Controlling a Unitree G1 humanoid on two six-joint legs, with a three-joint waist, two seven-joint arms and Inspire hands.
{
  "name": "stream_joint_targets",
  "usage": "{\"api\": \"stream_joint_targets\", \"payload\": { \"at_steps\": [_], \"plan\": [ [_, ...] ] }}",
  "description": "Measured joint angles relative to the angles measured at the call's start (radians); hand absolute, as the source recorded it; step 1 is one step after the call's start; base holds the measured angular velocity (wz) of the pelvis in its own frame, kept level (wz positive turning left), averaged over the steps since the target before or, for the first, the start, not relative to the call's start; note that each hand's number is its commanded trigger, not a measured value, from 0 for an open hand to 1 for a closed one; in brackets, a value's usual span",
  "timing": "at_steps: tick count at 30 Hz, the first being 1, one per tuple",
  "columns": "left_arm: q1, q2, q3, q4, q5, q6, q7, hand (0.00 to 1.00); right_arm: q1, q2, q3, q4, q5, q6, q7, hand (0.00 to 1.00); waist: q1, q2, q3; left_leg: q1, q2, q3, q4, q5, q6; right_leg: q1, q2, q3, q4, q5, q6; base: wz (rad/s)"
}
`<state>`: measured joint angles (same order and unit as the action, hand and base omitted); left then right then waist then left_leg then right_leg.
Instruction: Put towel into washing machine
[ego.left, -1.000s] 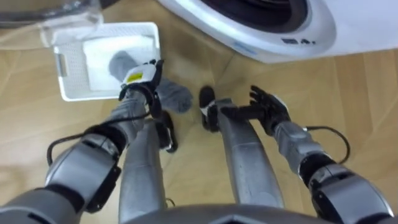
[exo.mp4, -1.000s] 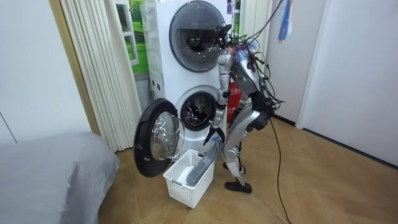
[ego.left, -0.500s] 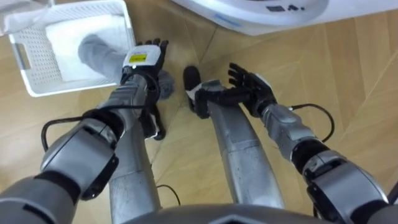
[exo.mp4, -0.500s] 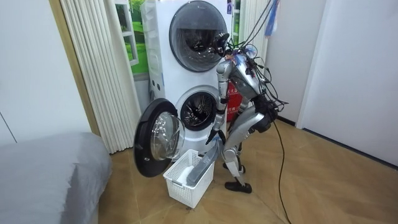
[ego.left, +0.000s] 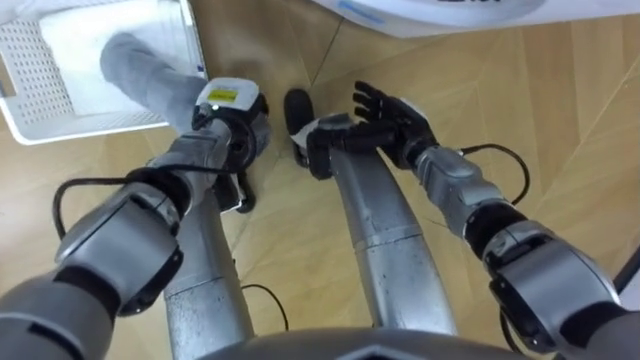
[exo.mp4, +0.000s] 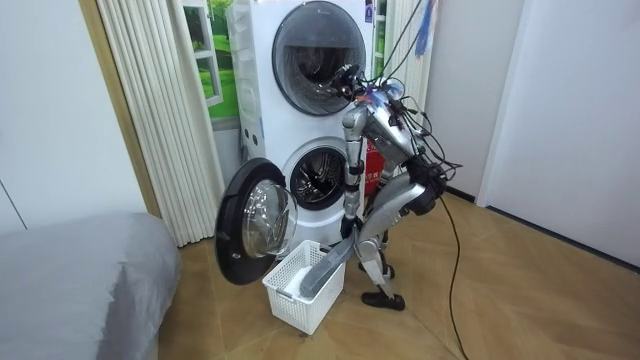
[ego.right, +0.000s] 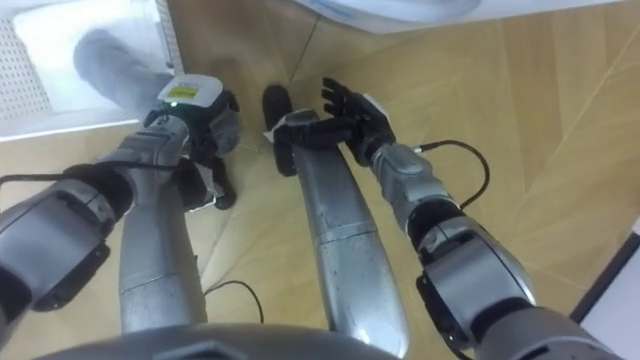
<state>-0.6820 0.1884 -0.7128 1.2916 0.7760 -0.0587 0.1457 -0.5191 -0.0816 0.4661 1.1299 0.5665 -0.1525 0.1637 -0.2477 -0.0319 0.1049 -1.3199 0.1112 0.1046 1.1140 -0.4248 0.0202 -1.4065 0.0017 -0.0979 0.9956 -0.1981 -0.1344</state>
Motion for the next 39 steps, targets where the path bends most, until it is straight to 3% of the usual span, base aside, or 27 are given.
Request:
{"api": "stream_joint_targets", "payload": {
  "at_steps": [13, 17, 23, 30, 35, 39],
  "plan": [
    [-0.014, 0.016, -0.04, 0.021, -0.032, 0.017, -0.128, 1.0, -0.01, 0.007, -0.008, 0.032, -0.023, 0.014, -0.018, 0.0, -0.02, -0.013, -0.0055, 0.033, -0.003, 0.002, -0.034, -0.001, 0.006, 0.034, -0.001, 0.001, -0.033, -0.004, 0.008, 0.0],
    [0.008, 0.013, -0.061, 0.024, -0.098, 0.017, -0.138, 1.0, 0.018, 0.014, -0.002, 0.043, -0.056, 0.023, -0.038, 0.0, -0.02, -0.014, -0.0065, 0.119, -0.006, 0.008, -0.088, 0.006, 0.003, 0.117, 0.001, 0.002, -0.078, -0.002, 0.01, 0.01],
    [0.064, -0.019, -0.051, 0.023, -0.118, 0.007, -0.114, 1.0, 0.081, 0.012, 0.013, 0.074, -0.062, 0.022, -0.071, 0.0, 0.009, -0.016, -0.0115, 0.296, -0.02, 0.015, -0.204, 0.027, -0.001, 0.285, 0.002, 0.009, -0.175, 0.003, 0.019, 0.02],
    [0.163, -0.066, 0.062, 0.017, -0.118, -0.023, -0.032, 1.0, 0.15, -0.002, 0.015, 0.12, -0.145, 0.019, -0.088, 0.0, 0.074, 0.0, -0.0232, 0.523, -0.037, 0.025, -0.345, 0.061, 0.006, 0.512, -0.005, 0.007, -0.296, 0.016, 0.038, 0.04],
    [0.182, -0.06, 0.15, 0.002, -0.117, -0.044, 0.049, 1.0, 0.187, -0.033, 0.013, 0.104, -0.166, 0.008, -0.095, 0.0, 0.092, 0.012, -0.0274, 0.606, -0.058, 0.027, -0.415, 0.091, 0.019, 0.595, -0.03, -0.006, -0.345, 0.026, 0.051, 0.16],
    [0.188, -0.046, 0.22, -0.053, -0.163, -0.066, 0.12, 1.0, 0.203, -0.056, -0.003, 0.106, -0.193, -0.001, -0.096, 0.0, 0.096, 0.024, -0.0262, 0.648, -0.072, 0.024, -0.462, 0.113, 0.027, 0.642, -0.042, -0.014, -0.386, 0.042, 0.06, 0.1]
  ]
}}
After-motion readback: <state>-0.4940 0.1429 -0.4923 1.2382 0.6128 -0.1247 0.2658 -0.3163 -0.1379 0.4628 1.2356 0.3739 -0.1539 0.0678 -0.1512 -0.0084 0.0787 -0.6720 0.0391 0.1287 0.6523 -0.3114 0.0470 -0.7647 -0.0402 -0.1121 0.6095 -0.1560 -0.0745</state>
